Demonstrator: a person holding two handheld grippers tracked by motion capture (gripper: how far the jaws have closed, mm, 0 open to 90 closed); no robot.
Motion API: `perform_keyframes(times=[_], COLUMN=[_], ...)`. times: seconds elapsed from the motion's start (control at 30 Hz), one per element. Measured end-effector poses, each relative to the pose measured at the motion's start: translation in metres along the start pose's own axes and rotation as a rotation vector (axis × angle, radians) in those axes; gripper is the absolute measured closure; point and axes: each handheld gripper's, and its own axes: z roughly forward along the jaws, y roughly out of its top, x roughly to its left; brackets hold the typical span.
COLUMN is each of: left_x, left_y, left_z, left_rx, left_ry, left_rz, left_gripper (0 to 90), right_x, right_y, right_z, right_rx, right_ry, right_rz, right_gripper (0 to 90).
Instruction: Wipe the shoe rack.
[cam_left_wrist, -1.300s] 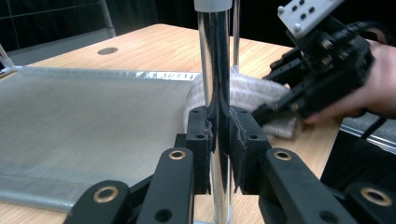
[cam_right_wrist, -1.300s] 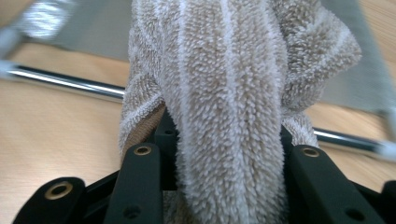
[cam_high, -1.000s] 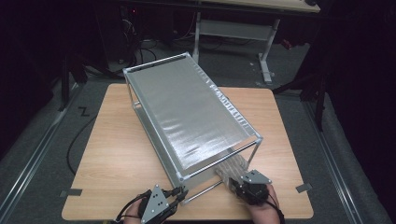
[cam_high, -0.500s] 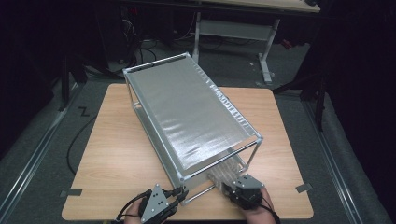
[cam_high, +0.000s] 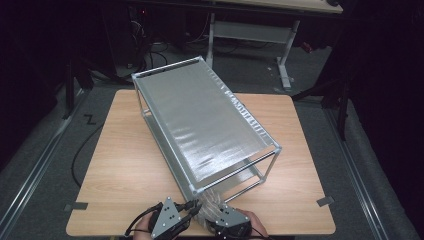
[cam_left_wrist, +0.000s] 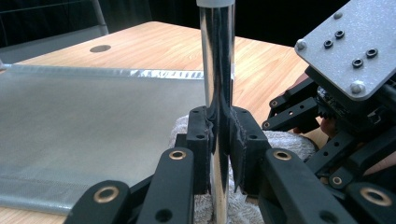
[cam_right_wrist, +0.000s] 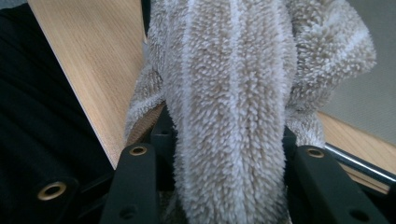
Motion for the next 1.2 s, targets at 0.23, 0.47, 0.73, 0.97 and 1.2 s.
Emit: perform_keyframes(times=[0.23, 0.47, 0.73, 0.97, 1.2], left_x=[0.0, 0.0, 0.001, 0.001, 0.0], left_y=[0.0, 0.0, -0.001, -0.001, -0.001], left_z=[0.0, -0.001, -0.001, 0.0, 0.0], left_rx=[0.002, 0.003, 0.005, 0.007, 0.01], left_ry=[0.0, -0.003, -0.006, -0.014, -0.014], left_rz=[0.004, 0.005, 0.004, 0.003, 0.007], left_gripper=[79.0, 79.0, 78.9, 78.9, 78.9], right_x=[-0.018, -0.041, -0.079, -0.11, -0.104], right_y=[-0.006, -0.016, -0.034, -0.051, -0.048], right_z=[-0.003, -0.009, -0.02, -0.03, -0.028], right_rx=[0.005, 0.019, 0.029, 0.03, 0.019], right_ry=[-0.028, -0.09, -0.194, -0.286, -0.245], right_rz=[0.054, 0.123, 0.223, 0.331, 0.315], right_gripper=[58.8, 58.7, 58.5, 58.1, 58.5])
